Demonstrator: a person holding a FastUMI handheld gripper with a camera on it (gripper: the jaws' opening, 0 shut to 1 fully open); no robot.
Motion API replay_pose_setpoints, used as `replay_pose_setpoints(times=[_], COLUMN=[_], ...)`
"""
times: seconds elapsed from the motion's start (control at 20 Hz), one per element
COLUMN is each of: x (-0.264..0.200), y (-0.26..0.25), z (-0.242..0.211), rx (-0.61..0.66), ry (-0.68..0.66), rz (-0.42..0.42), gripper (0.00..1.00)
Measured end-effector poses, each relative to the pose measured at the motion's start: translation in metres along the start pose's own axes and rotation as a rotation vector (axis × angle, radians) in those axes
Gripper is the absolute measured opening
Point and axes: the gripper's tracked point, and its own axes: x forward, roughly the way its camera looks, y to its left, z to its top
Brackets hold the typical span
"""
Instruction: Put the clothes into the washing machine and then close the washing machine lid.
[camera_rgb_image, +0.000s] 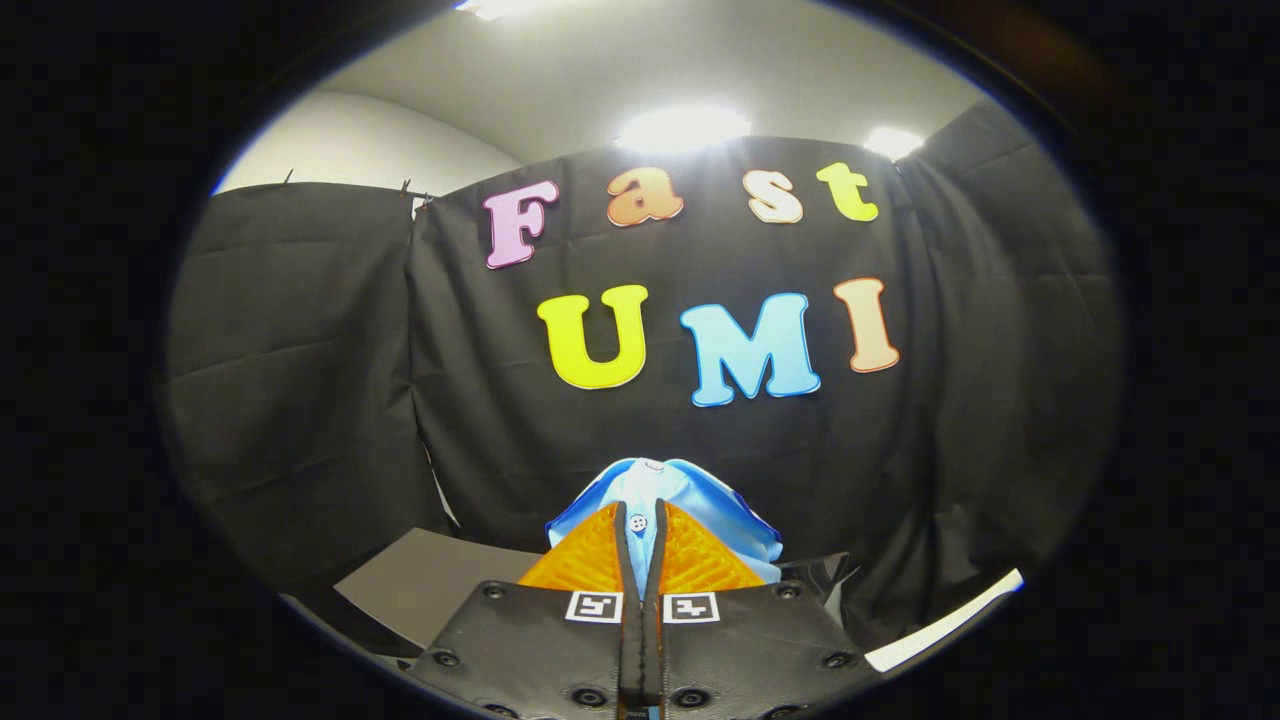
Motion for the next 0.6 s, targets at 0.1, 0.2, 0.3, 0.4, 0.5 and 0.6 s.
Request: replay_pose_setpoints(times=[0.1, 0.2, 0.3, 0.4, 0.5, 0.6], x=[0.005, 0.012, 0.019, 0.025, 0.033, 0.039], y=[-0.012, -0.026, -0.039, -0.05, -0.061, -0.072], z=[-0.013, -0.031, -0.052, -0.072, -0.091, -0.111], rx=[0.007, 0.017, 0.035, 0.043, 0.035, 0.031], ry=[0.018, 0.048, 0.084, 0.116, 0.144, 0.176], rz=[-0.008, -0.014, -0.019, -0.019, -0.019, -0.021], gripper=[0.01, 0.01, 0.01, 0.01, 0.01, 0.01])
